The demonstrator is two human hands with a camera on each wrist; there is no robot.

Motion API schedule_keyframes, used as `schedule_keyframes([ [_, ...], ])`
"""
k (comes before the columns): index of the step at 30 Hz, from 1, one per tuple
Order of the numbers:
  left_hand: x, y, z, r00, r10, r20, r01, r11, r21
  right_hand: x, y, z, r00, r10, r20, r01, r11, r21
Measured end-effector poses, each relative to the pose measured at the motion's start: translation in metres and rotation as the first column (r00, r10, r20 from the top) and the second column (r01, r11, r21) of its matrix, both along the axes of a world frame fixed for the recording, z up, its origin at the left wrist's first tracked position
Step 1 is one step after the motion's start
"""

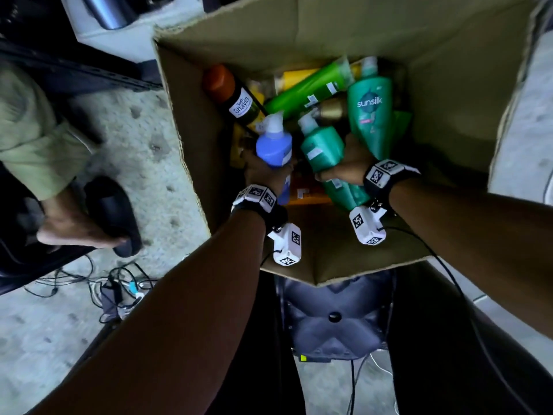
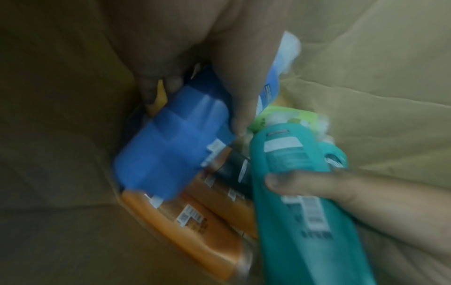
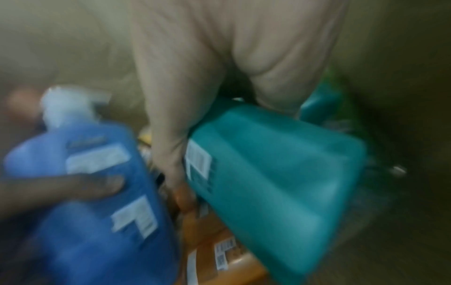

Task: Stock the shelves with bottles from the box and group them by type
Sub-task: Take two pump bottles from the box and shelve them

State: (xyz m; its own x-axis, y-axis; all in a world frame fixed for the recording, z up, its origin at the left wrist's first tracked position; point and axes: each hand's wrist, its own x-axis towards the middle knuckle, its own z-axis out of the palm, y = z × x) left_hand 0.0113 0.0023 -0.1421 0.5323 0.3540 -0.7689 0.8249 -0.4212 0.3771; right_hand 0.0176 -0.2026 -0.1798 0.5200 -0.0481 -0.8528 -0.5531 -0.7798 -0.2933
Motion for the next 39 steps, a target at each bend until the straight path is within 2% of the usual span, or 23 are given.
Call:
schedule_keyframes([
  [5,-0.007,0.005,0.026,0.999,-0.031,-0.032,0.031,1.000,-0.005,-0.004,-0.015,0.033,0.994,-0.104,-0.021,0.105,0.994,0.031],
  [10,-0.014,0.003,0.064,0.998,-0.064,-0.014,0.064,0.997,-0.033,-0.004,-0.012,0.074,0.976,-0.217,-0.034,0.218,0.975,0.042],
  [15,-0.017,0.003,0.109,0.996,-0.083,-0.044,0.083,0.997,0.005,-0.013,-0.010,0.125,0.946,-0.316,-0.069,0.320,0.946,0.060],
  [23,-0.011,0.004,0.187,0.984,-0.170,-0.052,0.164,0.982,-0.094,-0.050,-0.007,0.216,0.903,-0.429,0.033,0.429,0.903,0.016],
  [27,-0.018,0.005,0.226,0.984,-0.160,-0.073,0.158,0.987,-0.040,-0.064,-0.005,0.258,0.862,-0.503,0.057,0.502,0.864,0.030],
  [33,-0.034,0.003,0.289,0.987,-0.147,-0.059,0.141,0.985,-0.096,-0.079,-0.007,0.320,0.852,-0.519,0.066,0.518,0.855,0.034],
  [39,-0.046,-0.003,0.351,0.979,-0.193,-0.064,0.192,0.981,-0.030,-0.093,-0.013,0.381,0.837,-0.543,0.070,0.536,0.839,0.090],
])
